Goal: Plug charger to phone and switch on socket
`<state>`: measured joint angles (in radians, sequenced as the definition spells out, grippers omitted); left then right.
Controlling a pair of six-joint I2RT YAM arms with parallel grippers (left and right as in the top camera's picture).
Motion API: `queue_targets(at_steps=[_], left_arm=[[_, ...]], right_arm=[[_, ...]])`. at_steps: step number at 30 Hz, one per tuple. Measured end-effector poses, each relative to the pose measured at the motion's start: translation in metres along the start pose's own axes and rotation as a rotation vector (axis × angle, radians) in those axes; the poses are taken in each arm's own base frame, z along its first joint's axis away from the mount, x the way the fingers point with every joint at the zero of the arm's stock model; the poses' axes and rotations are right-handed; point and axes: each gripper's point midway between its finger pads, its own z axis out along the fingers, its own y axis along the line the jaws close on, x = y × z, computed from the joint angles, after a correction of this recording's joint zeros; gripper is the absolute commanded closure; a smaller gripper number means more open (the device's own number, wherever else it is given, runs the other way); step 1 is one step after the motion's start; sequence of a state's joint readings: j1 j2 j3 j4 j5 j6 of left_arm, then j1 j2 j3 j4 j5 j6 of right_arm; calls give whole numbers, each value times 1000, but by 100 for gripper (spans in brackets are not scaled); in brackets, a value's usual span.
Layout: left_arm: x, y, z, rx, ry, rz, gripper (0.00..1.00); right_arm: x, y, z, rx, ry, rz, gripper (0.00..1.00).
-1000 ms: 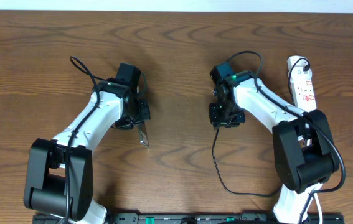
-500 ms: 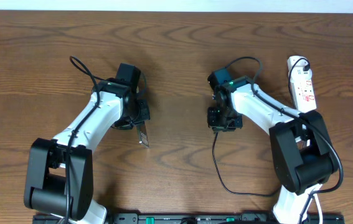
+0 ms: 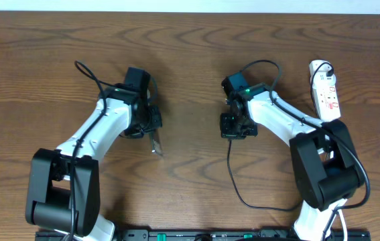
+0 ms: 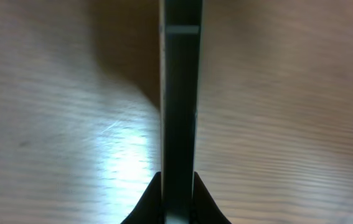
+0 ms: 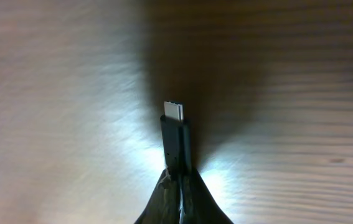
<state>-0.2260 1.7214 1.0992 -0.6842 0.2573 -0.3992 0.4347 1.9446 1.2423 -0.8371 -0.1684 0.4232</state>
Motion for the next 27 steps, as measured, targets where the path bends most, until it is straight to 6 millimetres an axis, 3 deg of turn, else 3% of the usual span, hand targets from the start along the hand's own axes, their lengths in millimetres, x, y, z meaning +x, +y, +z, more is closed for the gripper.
queue_targets(at_steps=[2, 5, 7, 8, 10, 16, 19, 27], left_arm=[[-7, -10, -6, 94, -11, -18, 93], [-30, -27, -41, 304, -92, -39, 93], [-45, -36, -75, 437, -171, -35, 93], [-53, -43, -105, 534, -235, -25, 93], [-59, -52, -141, 649, -299, -11, 93], [-70, -96, -212, 952, -410, 120, 93], [-66, -106, -227, 1035, -389, 148, 93], [-51, -114, -235, 1115, -282, 139, 93]], right_arm=[[4, 14, -12, -98, 4, -79, 99], [6, 45, -64, -346, -67, -252, 99], [11, 62, -99, -488, -128, -353, 99], [16, 73, -122, -579, -170, -428, 99], [30, 92, -151, -726, -213, -557, 99], [61, 129, -193, -1043, -243, -773, 99], [69, 139, -207, -1142, -268, -844, 99], [67, 151, -230, -1253, -342, -931, 99]])
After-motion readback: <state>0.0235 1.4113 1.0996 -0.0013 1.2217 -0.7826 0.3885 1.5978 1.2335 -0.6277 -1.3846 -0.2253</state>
